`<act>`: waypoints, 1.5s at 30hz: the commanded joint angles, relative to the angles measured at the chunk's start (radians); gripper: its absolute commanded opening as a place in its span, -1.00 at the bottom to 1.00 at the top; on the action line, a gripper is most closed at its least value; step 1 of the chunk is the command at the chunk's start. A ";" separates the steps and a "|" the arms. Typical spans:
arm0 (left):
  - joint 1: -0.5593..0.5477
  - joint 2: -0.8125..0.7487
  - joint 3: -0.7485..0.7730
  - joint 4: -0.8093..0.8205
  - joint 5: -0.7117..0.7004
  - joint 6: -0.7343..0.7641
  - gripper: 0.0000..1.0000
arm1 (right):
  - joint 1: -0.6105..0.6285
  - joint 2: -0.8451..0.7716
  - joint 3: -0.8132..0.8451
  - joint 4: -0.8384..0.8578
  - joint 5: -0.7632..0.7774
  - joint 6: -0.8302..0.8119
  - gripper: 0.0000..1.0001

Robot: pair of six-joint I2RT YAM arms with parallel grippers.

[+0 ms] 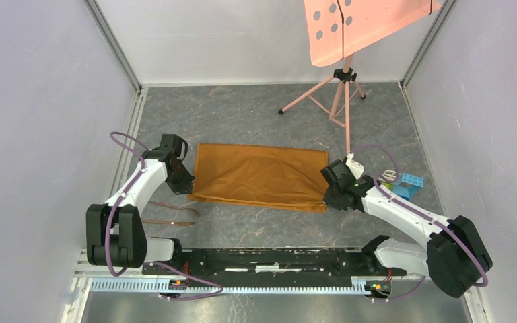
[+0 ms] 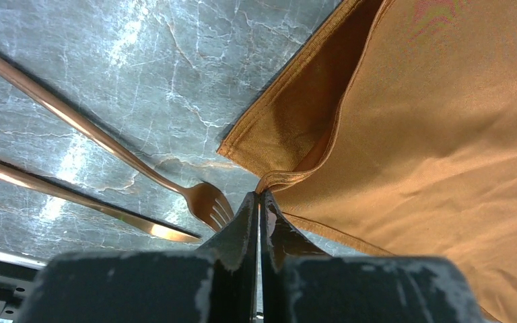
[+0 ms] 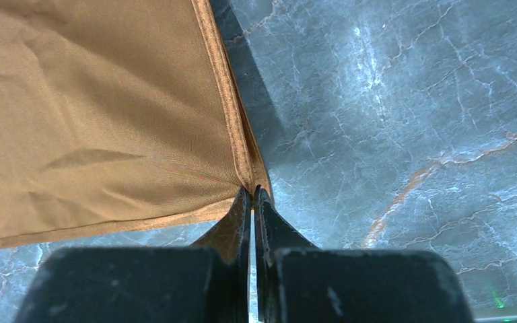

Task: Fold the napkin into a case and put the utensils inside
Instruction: Smooth out the rectangle-folded napkin at the center of the board.

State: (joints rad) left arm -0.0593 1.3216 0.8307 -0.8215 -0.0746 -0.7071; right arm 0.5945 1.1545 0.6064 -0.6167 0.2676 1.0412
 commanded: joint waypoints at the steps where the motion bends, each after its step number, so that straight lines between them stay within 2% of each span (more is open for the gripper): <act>1: 0.001 0.030 0.005 0.001 -0.040 -0.030 -0.96 | -0.004 -0.007 -0.020 0.011 0.022 -0.008 -1.00; 25: 0.000 0.143 0.018 0.064 -0.103 -0.019 -0.96 | -0.009 0.076 -0.031 0.079 -0.008 -0.017 -1.00; 45: 0.001 0.179 0.025 0.072 -0.115 -0.020 -0.95 | -0.010 0.040 -0.025 0.055 -0.052 -0.019 -1.00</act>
State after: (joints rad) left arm -0.0593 1.4860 0.8310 -0.7742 -0.1558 -0.7071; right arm 0.5888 1.2053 0.5724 -0.5575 0.2123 1.0237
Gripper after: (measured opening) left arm 0.040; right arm 0.010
